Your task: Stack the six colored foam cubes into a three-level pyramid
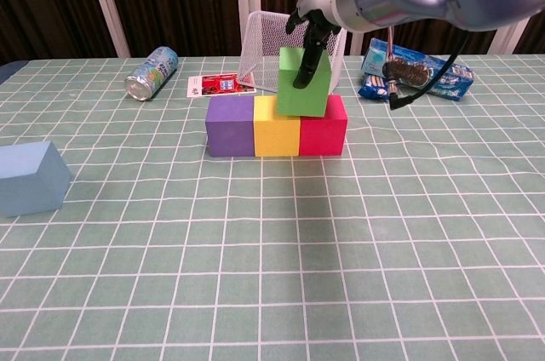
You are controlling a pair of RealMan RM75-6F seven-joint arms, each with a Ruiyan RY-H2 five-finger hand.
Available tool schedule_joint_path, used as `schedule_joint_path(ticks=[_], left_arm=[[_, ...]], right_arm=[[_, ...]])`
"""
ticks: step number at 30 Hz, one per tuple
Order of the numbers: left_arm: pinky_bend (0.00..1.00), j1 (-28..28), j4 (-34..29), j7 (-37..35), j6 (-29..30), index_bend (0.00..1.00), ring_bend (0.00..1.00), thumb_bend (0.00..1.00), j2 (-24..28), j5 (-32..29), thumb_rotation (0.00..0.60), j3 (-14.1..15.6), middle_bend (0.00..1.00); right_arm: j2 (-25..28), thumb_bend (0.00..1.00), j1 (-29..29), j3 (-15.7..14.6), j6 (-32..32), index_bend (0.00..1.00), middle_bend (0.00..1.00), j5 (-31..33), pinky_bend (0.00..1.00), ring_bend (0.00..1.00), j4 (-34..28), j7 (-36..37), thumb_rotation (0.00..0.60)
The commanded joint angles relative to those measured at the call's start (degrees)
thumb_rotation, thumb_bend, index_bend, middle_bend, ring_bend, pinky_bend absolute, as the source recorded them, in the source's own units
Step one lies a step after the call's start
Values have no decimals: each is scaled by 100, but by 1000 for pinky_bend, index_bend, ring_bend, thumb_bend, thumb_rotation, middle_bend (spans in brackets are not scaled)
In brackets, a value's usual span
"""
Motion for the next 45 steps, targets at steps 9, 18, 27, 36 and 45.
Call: schedule_joint_path(ticks=[9, 18, 27, 36, 45], left_arm=[[49, -4, 27, -34, -32, 0, 0, 36, 12, -36, 600, -15, 0], [49, -2, 25, -39, -36, 0, 0, 36, 14, -14, 600, -9, 0], [49, 7, 14, -44, -31, 0, 0, 36, 20, 5, 600, -4, 0], [49, 3, 33, -47, -47, 0, 0, 36, 14, -9, 600, -2, 0], [49, -3, 40, -29, -59, 0, 0, 36, 10, -23, 600, 4, 0]], right_arm=[[-99, 315, 40, 4, -8, 16, 390, 7, 0, 242, 191, -76, 600], [-109, 315, 23, 23, -19, 16, 390, -46, 0, 242, 168, -78, 600], [-147, 315, -31, -32, -57, 16, 390, -283, 0, 241, 164, 4, 600], [-156, 315, -90, -138, -108, 16, 390, -585, 0, 241, 199, 71, 600], [-155, 315, -85, -154, -150, 16, 390, -493, 0, 242, 213, 27, 600]])
